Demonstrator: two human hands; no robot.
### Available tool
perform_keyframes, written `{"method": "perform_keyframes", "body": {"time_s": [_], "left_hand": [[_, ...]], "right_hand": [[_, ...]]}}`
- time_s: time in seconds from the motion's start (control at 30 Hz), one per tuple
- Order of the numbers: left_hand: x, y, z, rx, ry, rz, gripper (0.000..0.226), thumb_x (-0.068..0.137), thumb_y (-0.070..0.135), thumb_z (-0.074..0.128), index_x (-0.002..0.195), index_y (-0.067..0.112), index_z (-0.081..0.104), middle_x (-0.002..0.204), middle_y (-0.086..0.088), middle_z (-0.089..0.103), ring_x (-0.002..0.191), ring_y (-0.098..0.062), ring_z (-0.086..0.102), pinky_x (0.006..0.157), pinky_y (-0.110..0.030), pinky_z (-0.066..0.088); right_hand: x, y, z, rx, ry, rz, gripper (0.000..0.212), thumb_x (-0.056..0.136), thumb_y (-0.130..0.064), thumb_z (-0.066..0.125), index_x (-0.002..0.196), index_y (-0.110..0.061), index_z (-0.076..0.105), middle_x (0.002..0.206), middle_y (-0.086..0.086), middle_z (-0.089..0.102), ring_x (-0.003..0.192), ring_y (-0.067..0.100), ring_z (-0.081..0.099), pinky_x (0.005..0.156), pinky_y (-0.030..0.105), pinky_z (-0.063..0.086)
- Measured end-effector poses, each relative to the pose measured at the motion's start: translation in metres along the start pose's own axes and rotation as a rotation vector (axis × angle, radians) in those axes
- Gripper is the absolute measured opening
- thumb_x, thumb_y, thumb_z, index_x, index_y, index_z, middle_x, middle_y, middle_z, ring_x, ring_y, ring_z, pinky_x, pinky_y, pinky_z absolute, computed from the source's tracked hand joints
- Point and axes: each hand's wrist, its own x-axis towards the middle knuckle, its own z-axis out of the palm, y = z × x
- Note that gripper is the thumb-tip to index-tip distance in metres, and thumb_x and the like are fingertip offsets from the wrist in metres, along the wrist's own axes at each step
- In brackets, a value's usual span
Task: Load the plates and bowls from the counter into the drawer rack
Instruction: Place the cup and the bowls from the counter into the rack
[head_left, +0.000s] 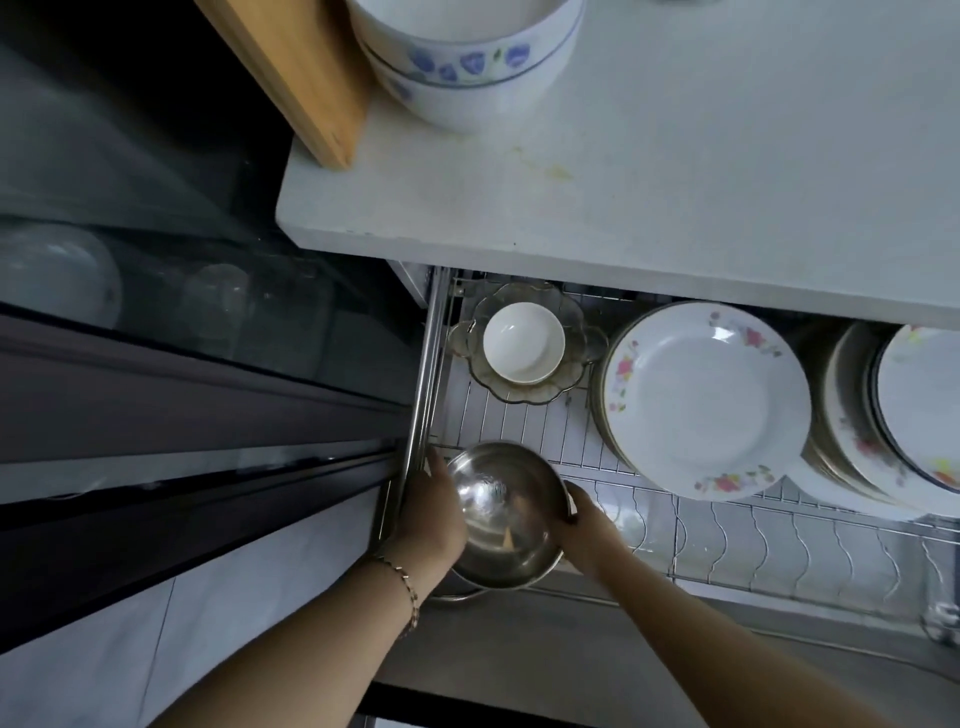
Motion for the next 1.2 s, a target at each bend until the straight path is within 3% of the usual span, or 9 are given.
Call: {"method": "perform_keyframes", "body": {"time_s": [0.1, 0.2, 0.3, 0.4, 0.47, 0.6, 0.8, 1.03, 1.2], "left_hand": [[-0.012, 0.012, -0.017, 0.080, 0.079, 0.144, 0.073, 0.092, -0.003, 0.043, 0.151, 0.009, 0.002, 0.159, -0.011, 0.007, 0.147, -0.024, 0.013, 0.116, -0.027, 0.021], [-0.030, 0.030, -0.054, -0.089, 0.299, 0.313, 0.051, 0.090, 0.004, 0.050, 0.140, 0.010, 0.038, 0.143, -0.006, 0.039, 0.128, -0.021, 0.046, 0.101, -0.024, 0.040], [-0.044, 0.059, -0.106, -0.373, 0.570, 0.518, 0.029, 0.086, -0.006, 0.052, 0.113, 0.003, 0.061, 0.113, -0.011, 0.058, 0.096, -0.022, 0.062, 0.081, -0.023, 0.050], [-0.052, 0.095, -0.161, -0.712, 0.752, 0.538, 0.029, 0.087, -0.002, 0.054, 0.115, 0.004, 0.055, 0.109, -0.012, 0.058, 0.081, -0.008, 0.058, 0.072, -0.011, 0.047], [-0.052, 0.119, -0.196, -0.954, 0.657, 0.476, 0.034, 0.089, 0.013, 0.055, 0.122, 0.010, 0.048, 0.118, -0.010, 0.055, 0.088, -0.013, 0.058, 0.081, -0.023, 0.051], [-0.038, 0.152, -0.242, -1.231, 0.289, 0.240, 0.043, 0.089, 0.038, 0.050, 0.128, 0.021, 0.041, 0.110, 0.002, 0.053, 0.101, -0.026, 0.059, 0.073, -0.036, 0.053], [-0.023, 0.152, -0.265, -1.282, 0.170, 0.194, 0.030, 0.089, 0.022, 0.046, 0.119, 0.027, 0.044, 0.114, -0.003, 0.050, 0.091, -0.032, 0.062, 0.068, -0.038, 0.055], [-0.054, 0.154, -0.228, -0.983, 0.100, 0.285, 0.032, 0.087, 0.006, 0.045, 0.115, 0.020, 0.045, 0.108, -0.007, 0.056, 0.066, -0.026, 0.064, 0.050, -0.034, 0.059], [-0.092, 0.169, -0.135, -0.839, -0.071, 0.328, 0.048, 0.080, -0.012, 0.041, 0.113, 0.023, 0.049, 0.095, 0.000, 0.060, 0.070, -0.020, 0.061, 0.039, -0.029, 0.054]], "right_hand": [[-0.015, -0.010, -0.011, -0.157, -0.024, 0.012, 0.071, 0.087, -0.032, 0.056, 0.147, -0.017, 0.022, 0.132, 0.013, 0.056, 0.119, 0.030, 0.055, 0.096, 0.036, 0.045], [-0.047, -0.043, -0.038, -0.223, 0.028, -0.140, 0.054, 0.088, -0.030, 0.055, 0.139, -0.019, 0.040, 0.133, 0.007, 0.055, 0.118, 0.022, 0.056, 0.095, 0.031, 0.045], [-0.088, -0.099, -0.080, -0.134, 0.074, -0.378, 0.033, 0.089, -0.025, 0.051, 0.120, -0.017, 0.059, 0.106, 0.002, 0.070, 0.093, 0.015, 0.065, 0.085, 0.026, 0.049], [-0.130, -0.167, -0.126, 0.208, 0.089, -0.516, 0.018, 0.090, -0.021, 0.052, 0.101, -0.012, 0.063, 0.068, 0.001, 0.068, 0.056, 0.012, 0.064, 0.056, 0.022, 0.053], [-0.147, -0.213, -0.152, 0.394, 0.123, -0.538, 0.027, 0.091, -0.027, 0.053, 0.111, -0.010, 0.055, 0.071, 0.005, 0.065, 0.051, 0.015, 0.063, 0.050, 0.023, 0.053], [-0.149, -0.284, -0.174, 0.512, 0.060, -0.448, 0.069, 0.087, -0.042, 0.056, 0.144, -0.027, 0.020, 0.110, 0.017, 0.052, 0.069, 0.028, 0.065, 0.069, 0.034, 0.059], [-0.120, -0.297, -0.159, 0.653, 0.111, -0.488, 0.043, 0.085, -0.007, 0.046, 0.127, -0.014, 0.043, 0.085, 0.002, 0.051, 0.079, 0.030, 0.061, 0.077, 0.041, 0.058], [-0.146, -0.194, -0.182, 0.698, 0.152, -0.559, 0.045, 0.081, 0.001, 0.045, 0.107, -0.034, 0.056, 0.084, 0.001, 0.063, 0.058, 0.020, 0.067, 0.054, 0.032, 0.061], [-0.178, -0.069, -0.214, 0.538, 0.109, -0.492, 0.054, 0.079, 0.002, 0.051, 0.108, -0.043, 0.053, 0.068, 0.008, 0.072, 0.062, 0.023, 0.068, 0.067, 0.040, 0.062]]}}
